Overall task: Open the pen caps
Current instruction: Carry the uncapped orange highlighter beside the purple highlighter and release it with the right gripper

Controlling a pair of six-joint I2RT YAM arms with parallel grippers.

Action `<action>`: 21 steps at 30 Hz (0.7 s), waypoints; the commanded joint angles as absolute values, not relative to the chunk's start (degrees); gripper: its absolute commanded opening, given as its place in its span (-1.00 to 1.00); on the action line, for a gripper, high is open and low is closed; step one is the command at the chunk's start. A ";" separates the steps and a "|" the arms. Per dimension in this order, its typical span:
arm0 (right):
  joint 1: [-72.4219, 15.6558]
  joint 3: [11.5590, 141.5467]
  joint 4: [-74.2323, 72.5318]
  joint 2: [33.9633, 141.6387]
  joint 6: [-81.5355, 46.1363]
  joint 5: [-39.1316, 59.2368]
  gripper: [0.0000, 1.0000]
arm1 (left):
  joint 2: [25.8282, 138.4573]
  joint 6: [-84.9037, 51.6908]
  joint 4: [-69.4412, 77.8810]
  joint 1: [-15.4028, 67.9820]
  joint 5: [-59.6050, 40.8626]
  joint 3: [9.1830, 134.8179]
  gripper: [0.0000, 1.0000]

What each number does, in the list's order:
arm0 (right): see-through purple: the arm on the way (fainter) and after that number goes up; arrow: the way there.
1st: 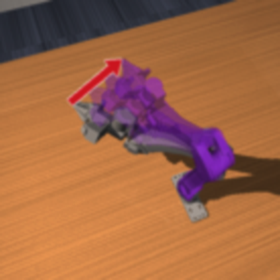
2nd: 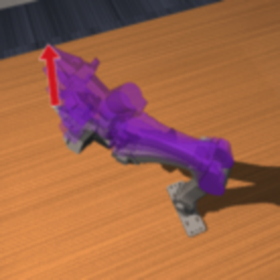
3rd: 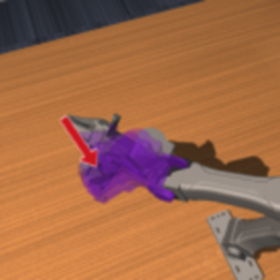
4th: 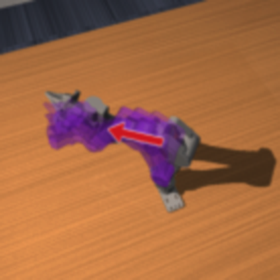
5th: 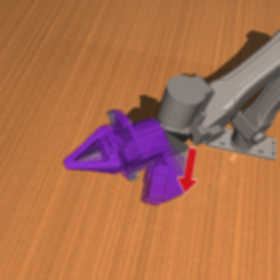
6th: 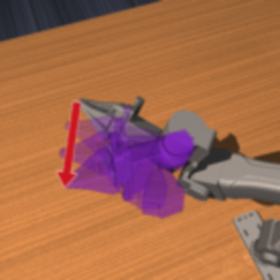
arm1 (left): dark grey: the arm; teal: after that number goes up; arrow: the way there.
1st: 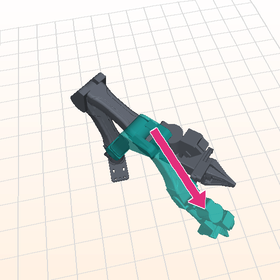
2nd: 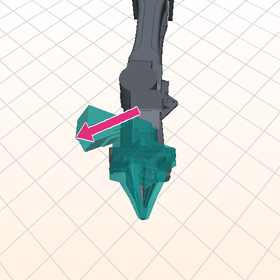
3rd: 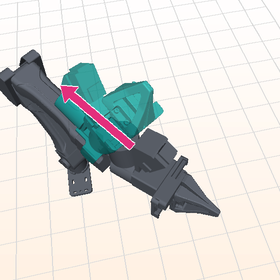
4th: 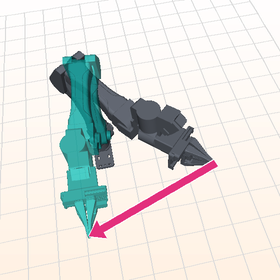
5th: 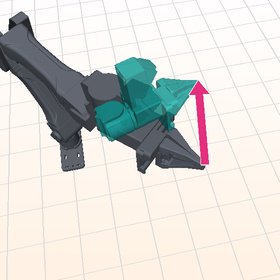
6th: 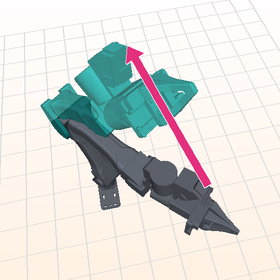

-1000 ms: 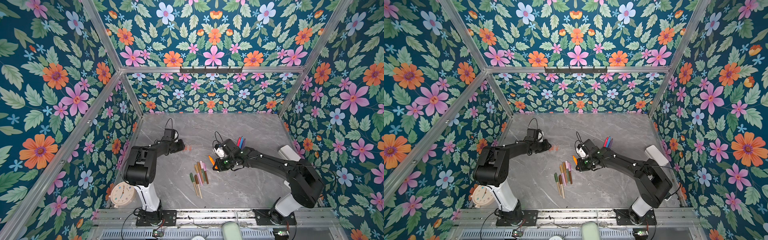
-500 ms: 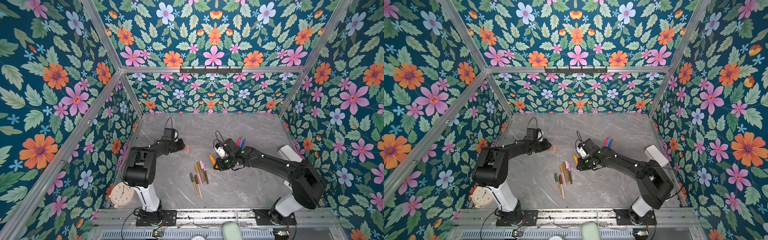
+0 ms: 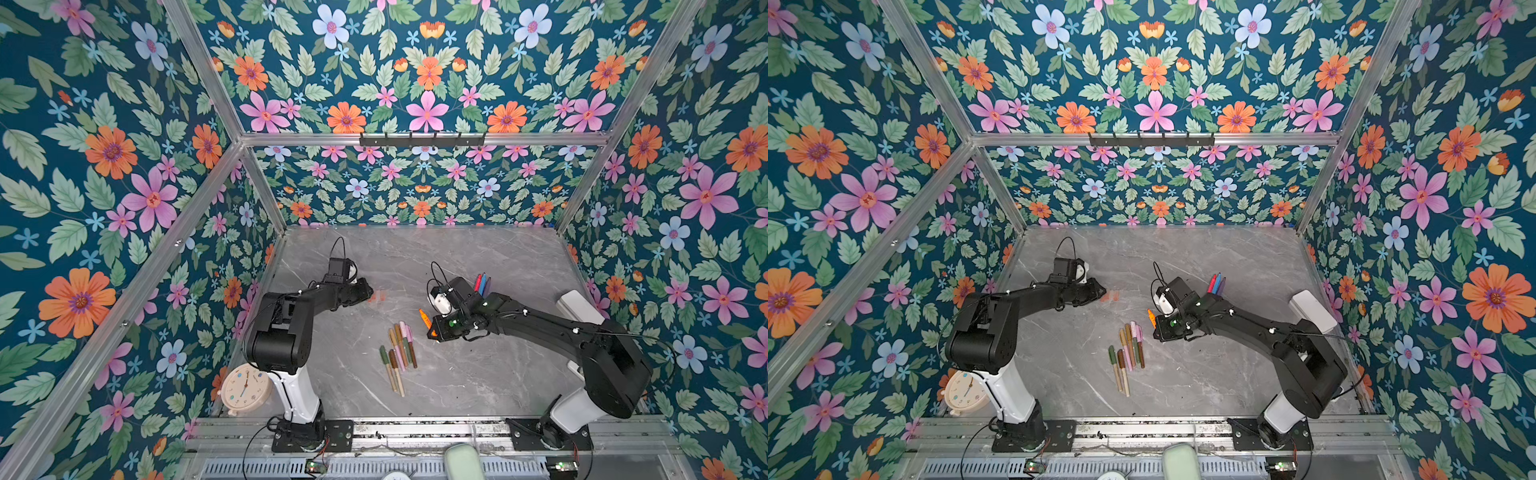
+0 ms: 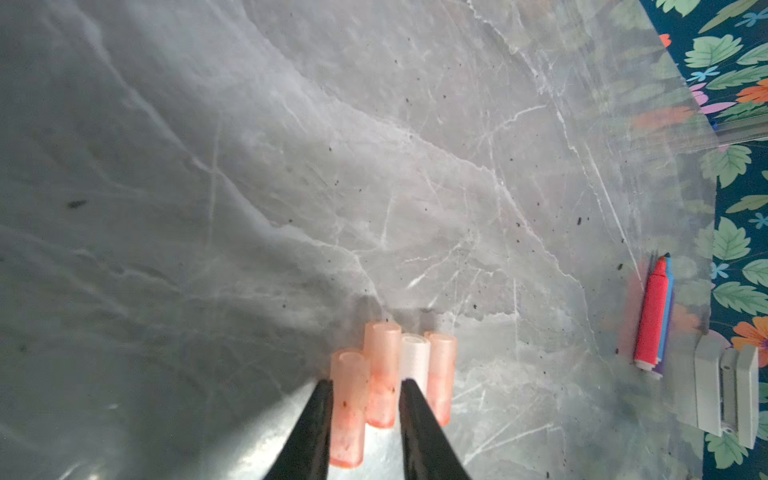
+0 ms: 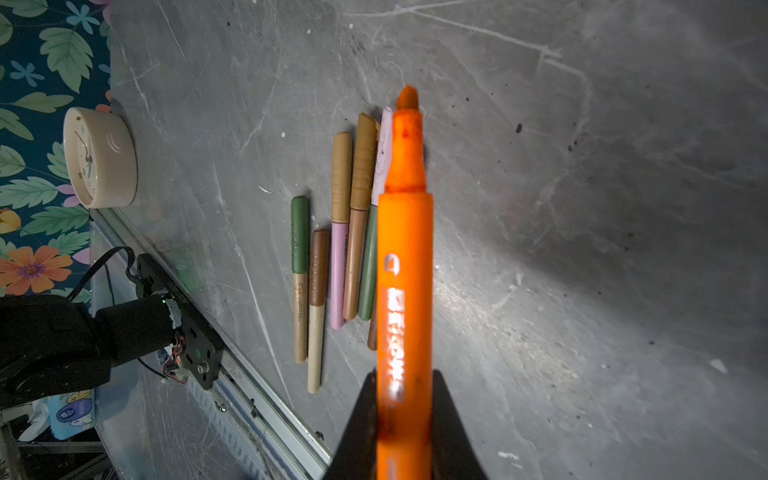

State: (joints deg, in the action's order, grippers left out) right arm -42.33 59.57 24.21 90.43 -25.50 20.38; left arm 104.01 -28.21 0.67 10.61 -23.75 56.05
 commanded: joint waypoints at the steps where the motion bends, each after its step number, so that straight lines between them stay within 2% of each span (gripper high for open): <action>1: -42.42 60.20 25.34 90.52 -25.09 19.50 -1.00 | 104.15 -28.21 1.32 10.63 -23.82 56.16 -0.37; 8: -37.72 62.33 31.73 90.26 -24.76 16.97 -1.00 | 100.31 -27.07 -0.09 10.63 -18.46 55.12 -0.38; 11: -30.91 61.60 32.46 87.75 -25.76 18.10 -1.00 | 97.47 -27.35 0.37 10.63 -17.37 54.05 -0.37; 17: -11.02 57.80 27.76 85.86 -31.02 23.60 -1.00 | 88.29 -30.81 10.13 10.63 -18.36 45.23 -0.38; 21: -6.10 59.12 27.63 88.69 -30.08 18.96 -1.00 | 83.12 -31.68 17.03 10.64 -18.70 38.78 -0.38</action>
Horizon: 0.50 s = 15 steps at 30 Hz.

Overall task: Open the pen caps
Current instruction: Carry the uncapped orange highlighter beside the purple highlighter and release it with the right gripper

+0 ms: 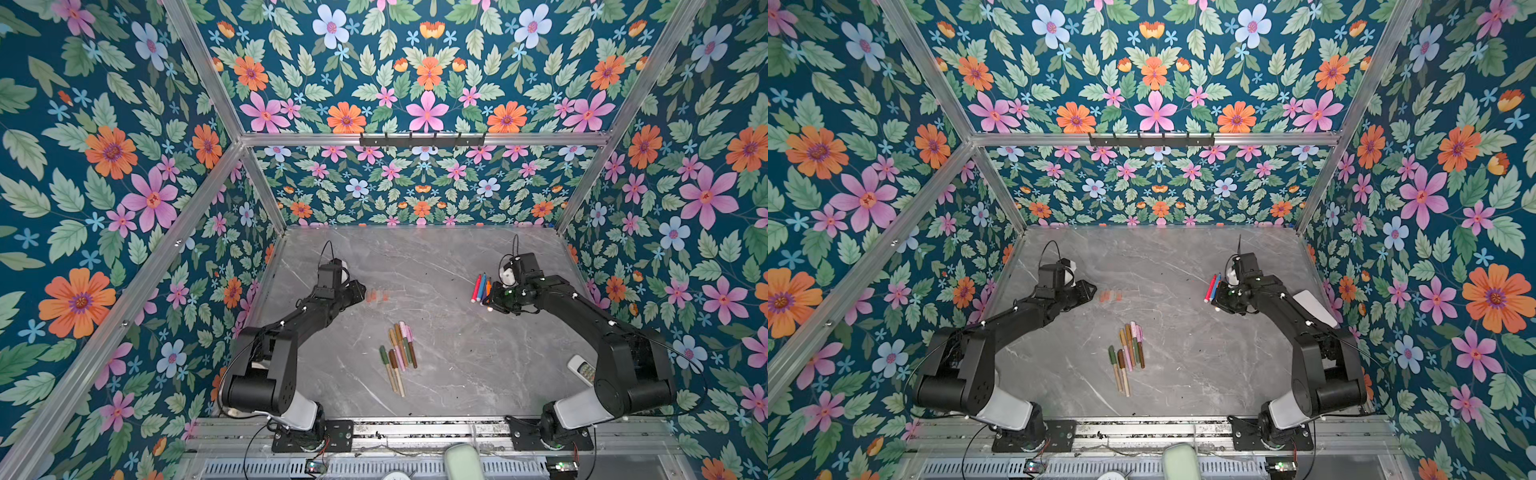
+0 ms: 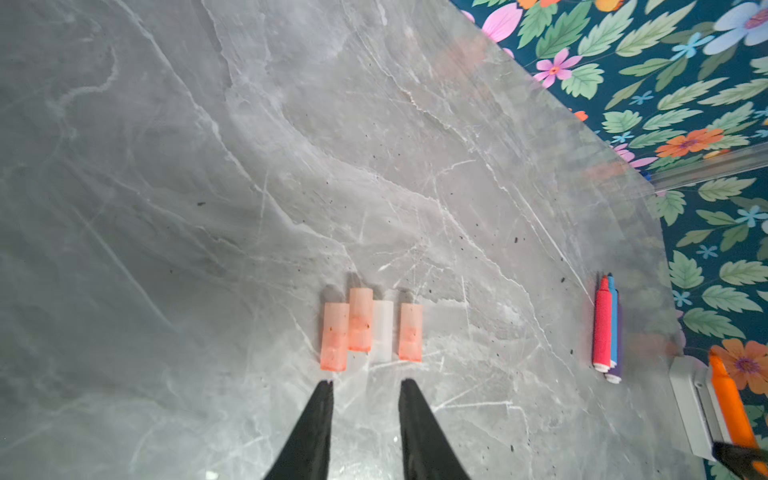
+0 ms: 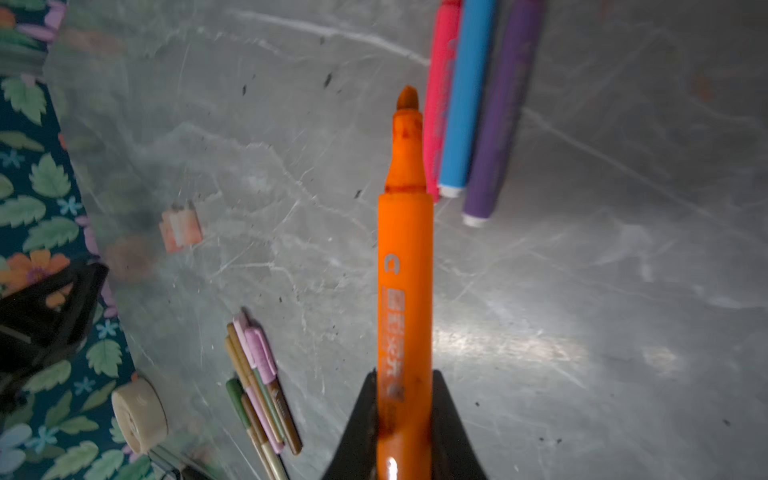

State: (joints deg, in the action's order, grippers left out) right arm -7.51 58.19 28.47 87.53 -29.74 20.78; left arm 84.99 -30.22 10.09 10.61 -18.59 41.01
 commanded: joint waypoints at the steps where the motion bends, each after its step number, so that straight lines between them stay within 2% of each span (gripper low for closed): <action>1: -6.06 60.08 27.84 89.91 -29.24 17.33 -1.00 | 82.07 -31.94 17.62 10.65 -18.79 37.68 -0.38; 7: -5.76 65.87 28.44 100.72 -28.33 15.73 -1.00 | 76.92 -32.74 18.45 10.72 -20.98 34.20 -0.38; 14: -5.54 67.68 27.79 104.55 -29.52 14.81 -1.00 | 70.97 -31.46 14.86 10.72 -21.26 32.68 -0.37; 15: -5.54 67.61 27.69 104.46 -29.66 14.46 -0.95 | 70.40 -31.64 14.85 10.72 -21.40 32.33 -0.37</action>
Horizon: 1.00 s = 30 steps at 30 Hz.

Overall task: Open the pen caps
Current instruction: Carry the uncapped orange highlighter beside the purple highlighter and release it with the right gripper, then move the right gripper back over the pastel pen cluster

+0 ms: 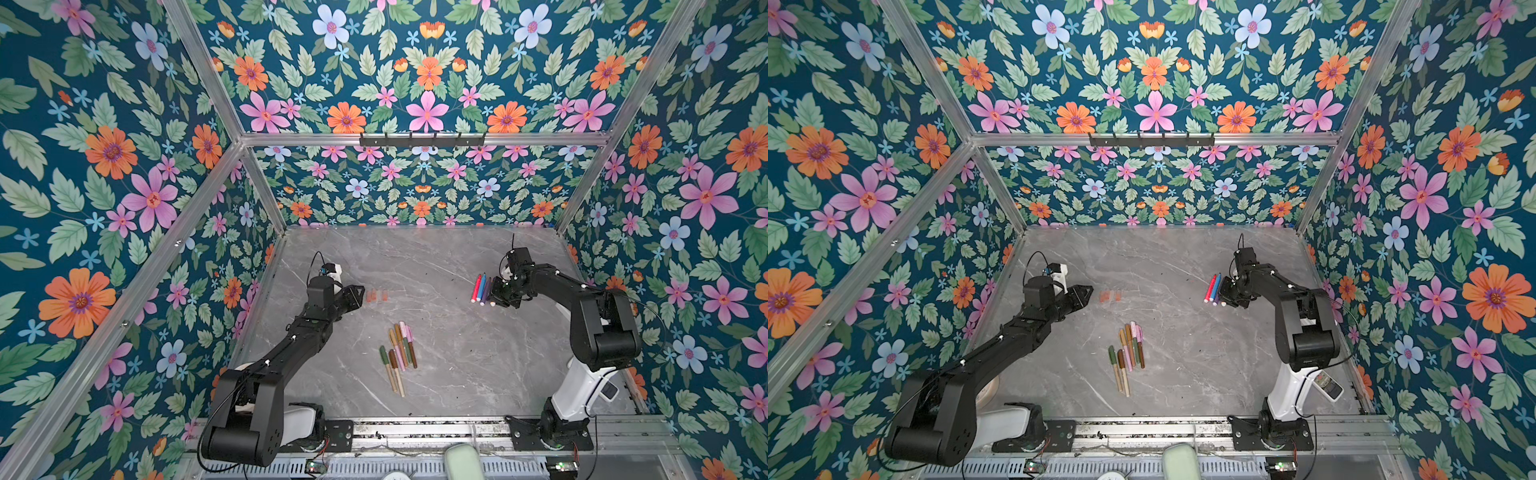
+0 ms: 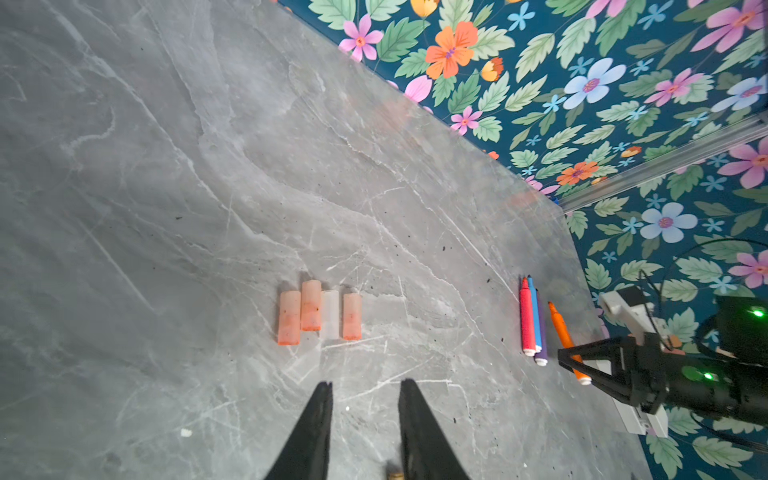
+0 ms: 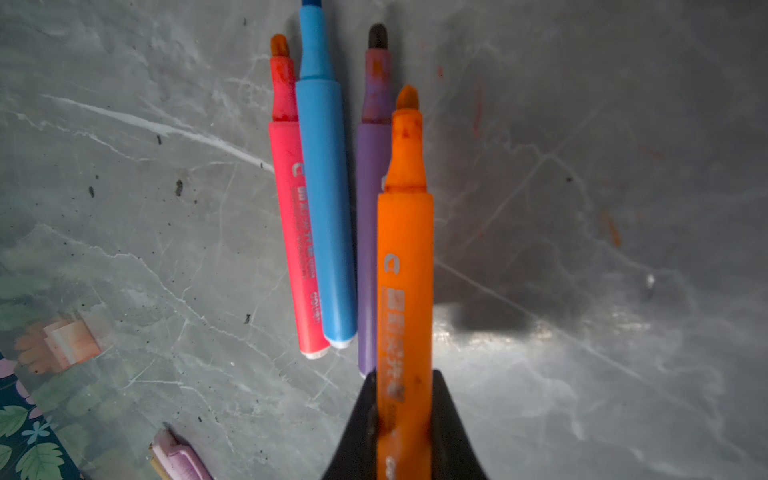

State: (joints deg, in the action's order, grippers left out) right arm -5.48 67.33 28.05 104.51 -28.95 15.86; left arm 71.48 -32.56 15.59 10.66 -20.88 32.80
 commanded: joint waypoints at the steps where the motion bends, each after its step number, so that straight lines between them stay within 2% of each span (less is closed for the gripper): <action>1: -5.54 67.54 27.60 104.51 -29.79 14.03 -0.89 | 70.16 -31.82 14.94 10.72 -21.44 32.09 -0.37; 3: -5.45 67.34 27.08 104.71 -29.93 13.88 -0.77 | 70.20 -31.85 15.12 10.71 -21.70 31.90 -0.37; 4: -5.36 67.09 26.51 104.98 -30.05 14.22 -0.65 | 70.43 -31.82 15.20 10.72 -21.79 31.98 -0.37; 7: -5.27 66.51 24.45 105.20 -30.07 16.74 -0.12 | 71.00 -31.56 15.05 10.72 -22.05 32.33 -0.37; 10: -5.30 66.62 23.90 105.00 -29.97 17.53 0.18 | 70.80 -31.55 14.94 10.72 -22.24 32.43 -0.37; 11: -5.27 66.62 23.82 104.91 -29.81 17.81 0.23 | 70.62 -31.55 14.94 10.72 -22.24 32.43 -0.37; 24: -5.19 61.26 21.80 100.13 -28.74 20.43 0.26 | 63.18 -33.79 14.46 10.80 -21.84 27.87 -0.37; 30: -5.20 61.69 20.02 102.77 -28.28 23.11 0.28 | 58.69 -34.46 13.82 11.11 -21.98 25.13 -0.37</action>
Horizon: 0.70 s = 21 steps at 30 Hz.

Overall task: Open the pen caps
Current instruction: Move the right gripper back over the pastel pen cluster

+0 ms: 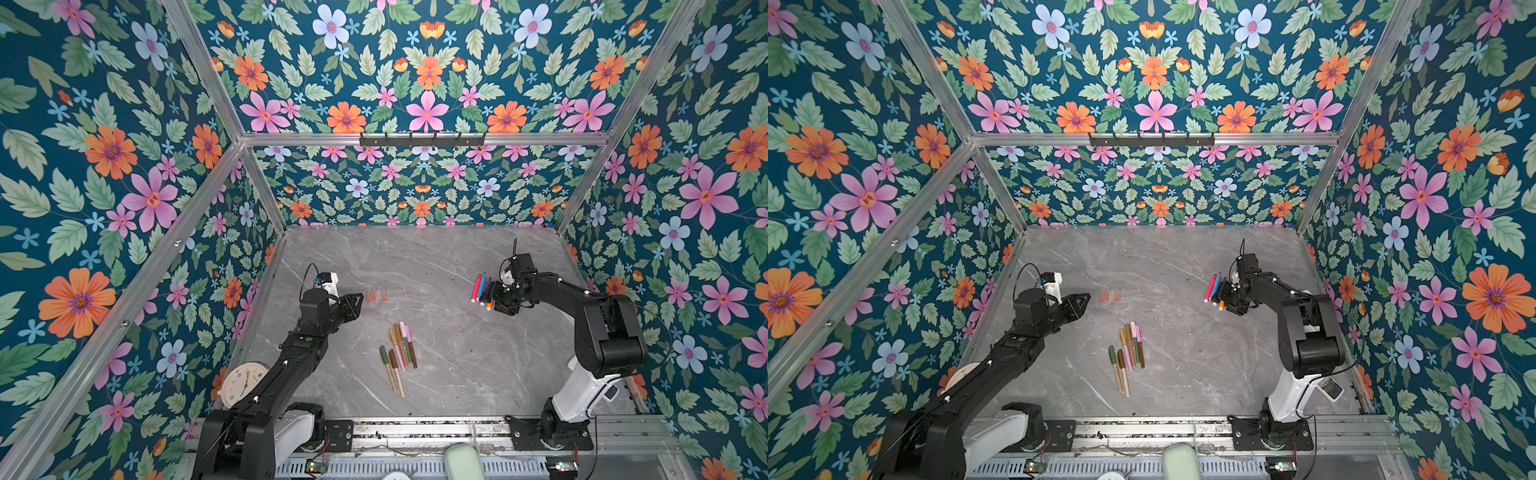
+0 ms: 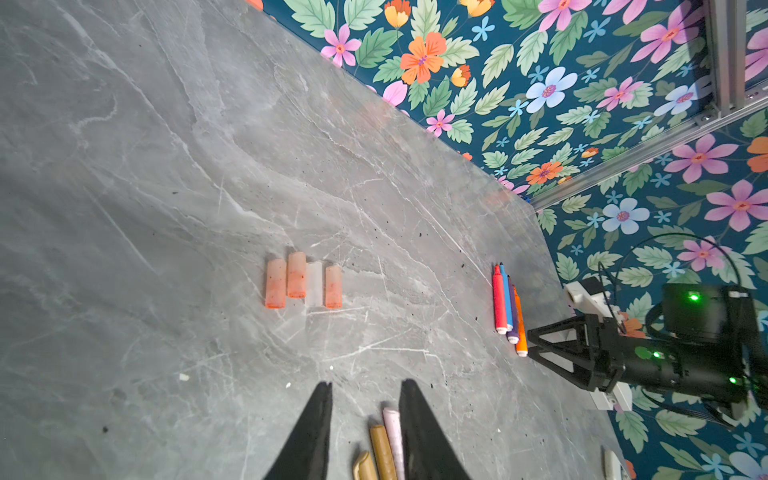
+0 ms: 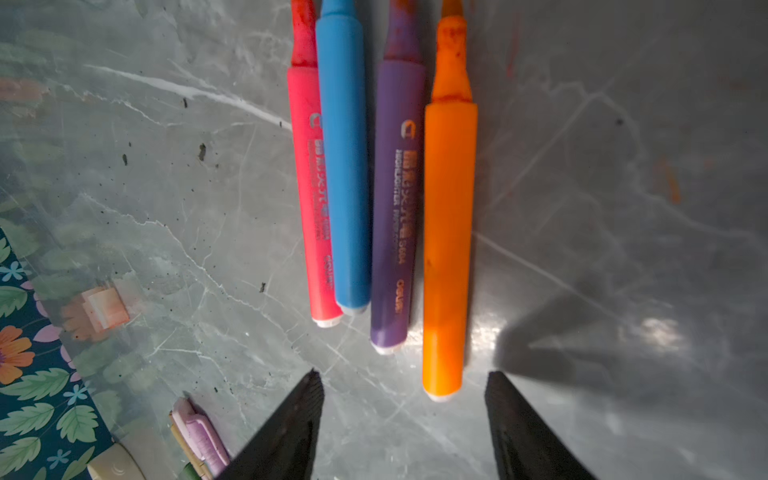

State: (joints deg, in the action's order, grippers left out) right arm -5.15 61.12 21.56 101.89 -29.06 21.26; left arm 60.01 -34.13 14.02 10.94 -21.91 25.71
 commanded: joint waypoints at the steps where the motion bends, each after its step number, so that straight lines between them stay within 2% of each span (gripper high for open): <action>1: -5.23 62.03 19.78 103.19 -28.44 23.12 0.28 | 58.08 -34.61 13.80 11.16 -21.77 24.81 -0.37; 9: -5.20 65.11 19.95 106.47 -28.34 23.82 0.28 | 55.78 -34.56 11.60 11.34 -21.35 24.98 -0.37; 21: -5.19 65.83 21.40 105.43 -27.44 20.52 0.28 | 54.50 -33.94 9.37 11.33 -21.36 25.47 -0.37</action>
